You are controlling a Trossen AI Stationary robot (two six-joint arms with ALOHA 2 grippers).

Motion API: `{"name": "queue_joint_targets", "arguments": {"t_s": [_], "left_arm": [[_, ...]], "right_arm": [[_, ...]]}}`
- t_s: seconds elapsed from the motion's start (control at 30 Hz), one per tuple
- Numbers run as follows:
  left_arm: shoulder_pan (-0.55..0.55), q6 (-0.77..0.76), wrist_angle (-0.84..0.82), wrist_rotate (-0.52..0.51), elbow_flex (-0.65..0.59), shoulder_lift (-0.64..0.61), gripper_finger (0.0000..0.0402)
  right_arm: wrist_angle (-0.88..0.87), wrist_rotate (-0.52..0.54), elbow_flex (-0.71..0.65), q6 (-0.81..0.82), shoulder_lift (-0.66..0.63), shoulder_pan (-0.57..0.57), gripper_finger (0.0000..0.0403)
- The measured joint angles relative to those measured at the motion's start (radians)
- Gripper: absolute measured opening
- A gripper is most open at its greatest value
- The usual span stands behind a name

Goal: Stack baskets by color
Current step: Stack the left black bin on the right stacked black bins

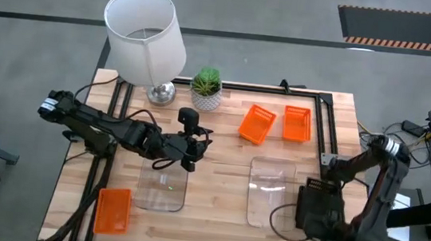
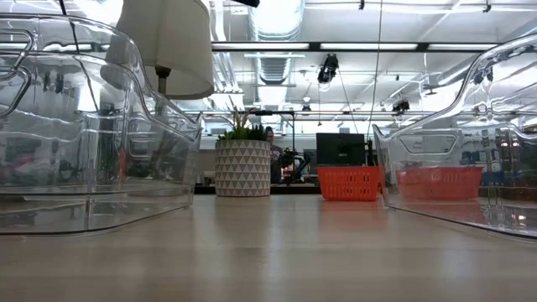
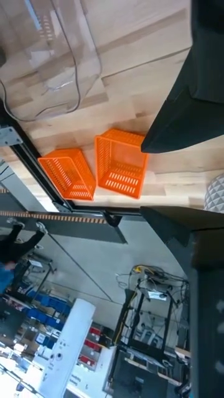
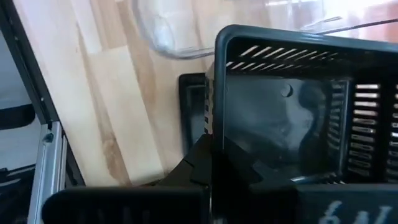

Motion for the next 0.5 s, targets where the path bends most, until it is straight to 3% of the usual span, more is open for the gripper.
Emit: {"name": "queue_joint_targets", "arguments": {"t_s": [0.5], "left_arm": [[0.000, 0.001, 0.008, 0.000, 0.000, 0.000, 0.0132]], "right_arm": [[0.019, 0.000, 0.000, 0.044, 0.202, 0.077, 0.0008]]}}
